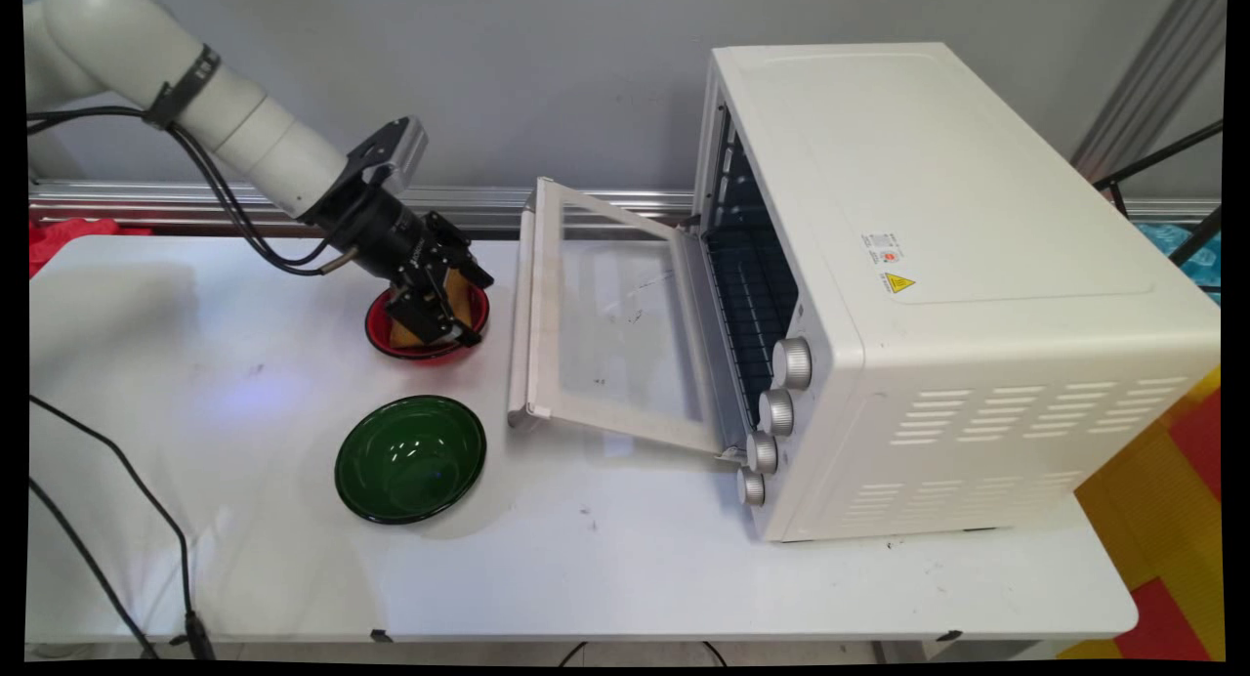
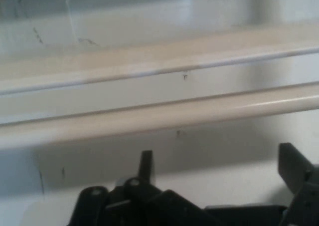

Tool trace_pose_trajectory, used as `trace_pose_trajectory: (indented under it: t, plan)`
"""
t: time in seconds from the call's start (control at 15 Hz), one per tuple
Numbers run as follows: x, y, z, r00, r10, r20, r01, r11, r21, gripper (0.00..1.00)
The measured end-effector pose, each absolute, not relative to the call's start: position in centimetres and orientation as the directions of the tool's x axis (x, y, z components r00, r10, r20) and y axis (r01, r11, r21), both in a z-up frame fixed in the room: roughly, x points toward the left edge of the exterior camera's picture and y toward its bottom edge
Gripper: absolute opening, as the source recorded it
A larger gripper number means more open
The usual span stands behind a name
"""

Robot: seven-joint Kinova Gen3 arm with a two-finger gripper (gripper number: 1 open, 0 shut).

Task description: Close the oven

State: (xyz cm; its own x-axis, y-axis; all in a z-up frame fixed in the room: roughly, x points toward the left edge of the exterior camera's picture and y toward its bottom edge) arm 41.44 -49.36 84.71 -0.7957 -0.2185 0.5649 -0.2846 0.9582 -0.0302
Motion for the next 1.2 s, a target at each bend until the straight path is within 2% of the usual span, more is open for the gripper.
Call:
trace_pose_trajectory:
  t: [0.07, 0.13, 0.73, 1.2]
  plan:
    - [41.3, -49.5, 84.7, -0.794, -0.222, 0.566, -0.286, 0.958, -0.025, 1.00]
    - [41.3, -49.6, 84.6, -0.794, -0.224, 0.565, -0.286, 0.958, -0.022, 0.00]
    - [41.1, -50.6, 83.2, -0.801, -0.261, 0.539, -0.305, 0.952, 0.008, 0.00]
    - [40.6, -51.1, 80.6, -0.774, -0.289, 0.563, -0.327, 0.944, 0.035, 0.00]
